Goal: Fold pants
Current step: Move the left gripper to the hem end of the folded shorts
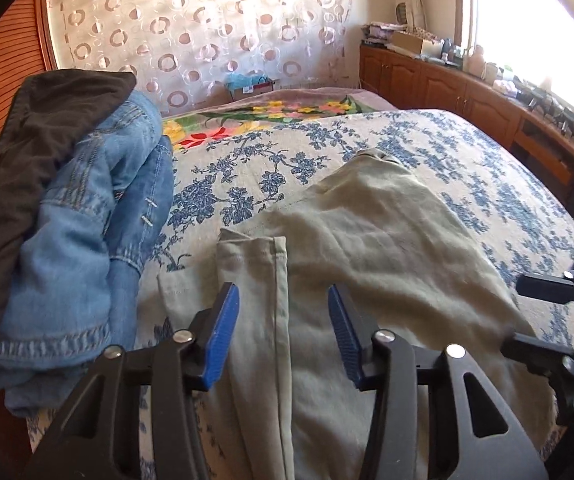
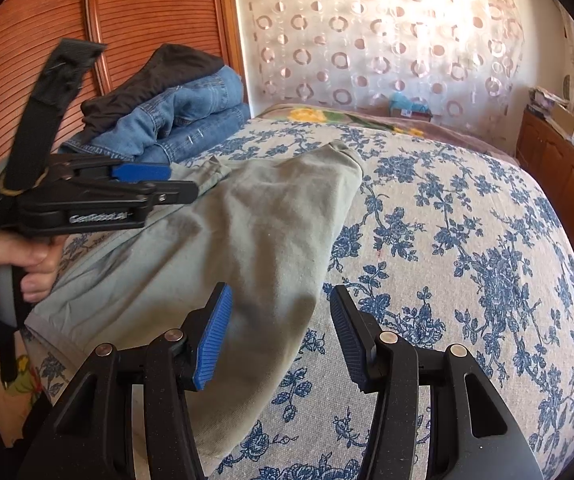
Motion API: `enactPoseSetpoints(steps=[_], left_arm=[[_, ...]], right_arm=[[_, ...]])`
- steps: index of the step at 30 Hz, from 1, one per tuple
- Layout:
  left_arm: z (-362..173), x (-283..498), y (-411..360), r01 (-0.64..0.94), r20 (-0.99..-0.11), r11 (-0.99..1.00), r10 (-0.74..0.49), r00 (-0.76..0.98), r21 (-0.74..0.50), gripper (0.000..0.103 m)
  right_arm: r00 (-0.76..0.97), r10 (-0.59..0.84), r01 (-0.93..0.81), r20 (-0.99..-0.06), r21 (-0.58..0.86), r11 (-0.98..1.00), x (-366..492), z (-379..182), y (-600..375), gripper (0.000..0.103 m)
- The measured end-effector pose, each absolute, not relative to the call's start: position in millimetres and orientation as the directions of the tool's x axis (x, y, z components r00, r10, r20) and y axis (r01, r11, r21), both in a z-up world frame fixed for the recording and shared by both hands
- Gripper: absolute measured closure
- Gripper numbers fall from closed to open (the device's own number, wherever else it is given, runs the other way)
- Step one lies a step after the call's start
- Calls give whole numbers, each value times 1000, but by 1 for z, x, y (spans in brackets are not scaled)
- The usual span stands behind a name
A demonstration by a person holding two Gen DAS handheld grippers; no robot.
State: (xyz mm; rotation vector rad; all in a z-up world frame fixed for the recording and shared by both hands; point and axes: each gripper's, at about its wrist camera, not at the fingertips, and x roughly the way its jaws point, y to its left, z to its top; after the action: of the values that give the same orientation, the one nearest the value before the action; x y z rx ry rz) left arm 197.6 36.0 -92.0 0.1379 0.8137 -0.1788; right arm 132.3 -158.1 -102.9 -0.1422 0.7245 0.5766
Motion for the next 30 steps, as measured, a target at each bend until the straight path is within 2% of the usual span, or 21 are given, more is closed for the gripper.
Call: enactPoseSetpoints(steps=[9, 13, 15, 30], left_arm=[[-103, 231, 30, 202, -776, 974, -46, 630, 106, 73], [-101, 233, 34, 194, -774, 975, -36, 633, 113, 92], [-99, 232, 39, 186, -765, 975, -27, 644, 122, 96], [-77, 221, 92, 91, -726, 991, 11, 688, 102, 97]], right_arm=[[605, 451, -545, -656, 73, 836, 132, -103, -158, 51], [606, 453, -545, -654, 74, 835, 131, -103, -159, 51], [607, 454, -545, -652, 75, 835, 131, -103, -159, 51], [606, 452, -543, -655, 75, 836, 131, -104, -160, 51]])
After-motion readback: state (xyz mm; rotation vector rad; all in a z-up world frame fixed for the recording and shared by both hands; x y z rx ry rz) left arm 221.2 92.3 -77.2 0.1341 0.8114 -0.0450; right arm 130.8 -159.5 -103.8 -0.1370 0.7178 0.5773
